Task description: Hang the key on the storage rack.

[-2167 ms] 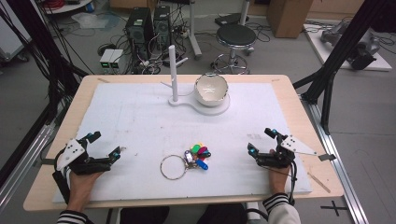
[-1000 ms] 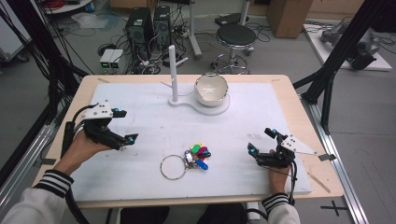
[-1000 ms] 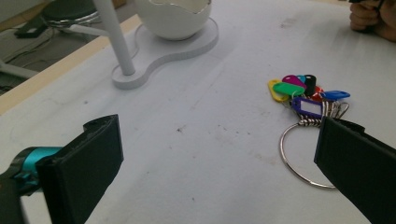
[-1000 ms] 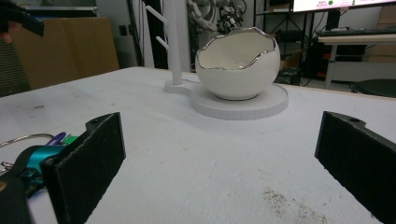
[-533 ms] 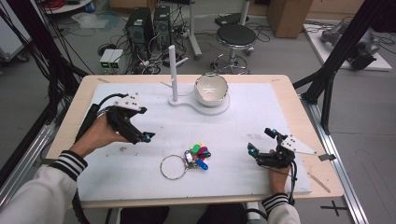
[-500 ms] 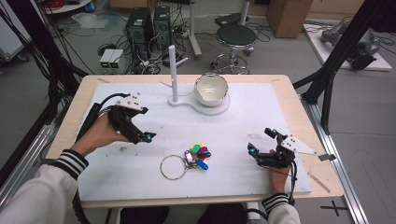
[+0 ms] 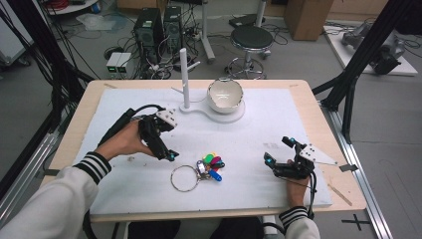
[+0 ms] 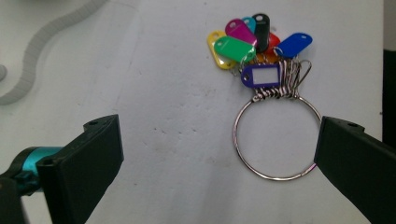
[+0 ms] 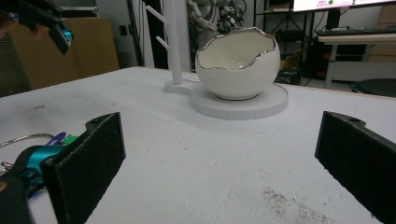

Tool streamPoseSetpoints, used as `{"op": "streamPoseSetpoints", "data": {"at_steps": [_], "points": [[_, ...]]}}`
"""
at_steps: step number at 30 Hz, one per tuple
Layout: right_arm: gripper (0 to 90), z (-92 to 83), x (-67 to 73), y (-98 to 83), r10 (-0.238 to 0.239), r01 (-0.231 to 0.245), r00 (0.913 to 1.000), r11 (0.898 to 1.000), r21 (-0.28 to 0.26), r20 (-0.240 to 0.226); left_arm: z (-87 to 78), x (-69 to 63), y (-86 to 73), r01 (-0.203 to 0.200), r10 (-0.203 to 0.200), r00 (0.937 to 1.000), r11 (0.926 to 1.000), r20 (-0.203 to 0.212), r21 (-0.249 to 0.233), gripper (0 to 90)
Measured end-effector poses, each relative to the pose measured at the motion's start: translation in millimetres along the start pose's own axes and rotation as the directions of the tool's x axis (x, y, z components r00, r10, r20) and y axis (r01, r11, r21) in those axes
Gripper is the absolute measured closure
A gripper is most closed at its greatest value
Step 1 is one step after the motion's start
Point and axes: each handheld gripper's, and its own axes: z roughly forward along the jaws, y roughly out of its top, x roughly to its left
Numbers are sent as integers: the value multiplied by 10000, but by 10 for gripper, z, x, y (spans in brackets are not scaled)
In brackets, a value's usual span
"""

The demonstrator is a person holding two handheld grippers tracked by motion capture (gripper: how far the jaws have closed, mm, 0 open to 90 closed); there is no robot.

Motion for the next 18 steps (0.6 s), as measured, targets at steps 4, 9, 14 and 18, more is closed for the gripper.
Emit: {"op": "streamPoseSetpoints", "data": {"at_steps": [4,9,14,18], "points": [[12,-1,0,0,13,-13,10000,10000,1,-3,139,-24,35,-8,11,10000,9971,-41,761,18],[12,1,-2,0,-11,11,10000,10000,-19,1,252,-41,81,-38,39,10000,9920,0,1263,18],[12,0,0,0,5,-5,10000,10000,1,0,319,-50,104,-44,40,10000,9877,32,1566,20],[12,2,-7,1,-43,43,10000,10000,-51,16,384,-60,133,-28,6,9999,9838,122,1795,89]]}}
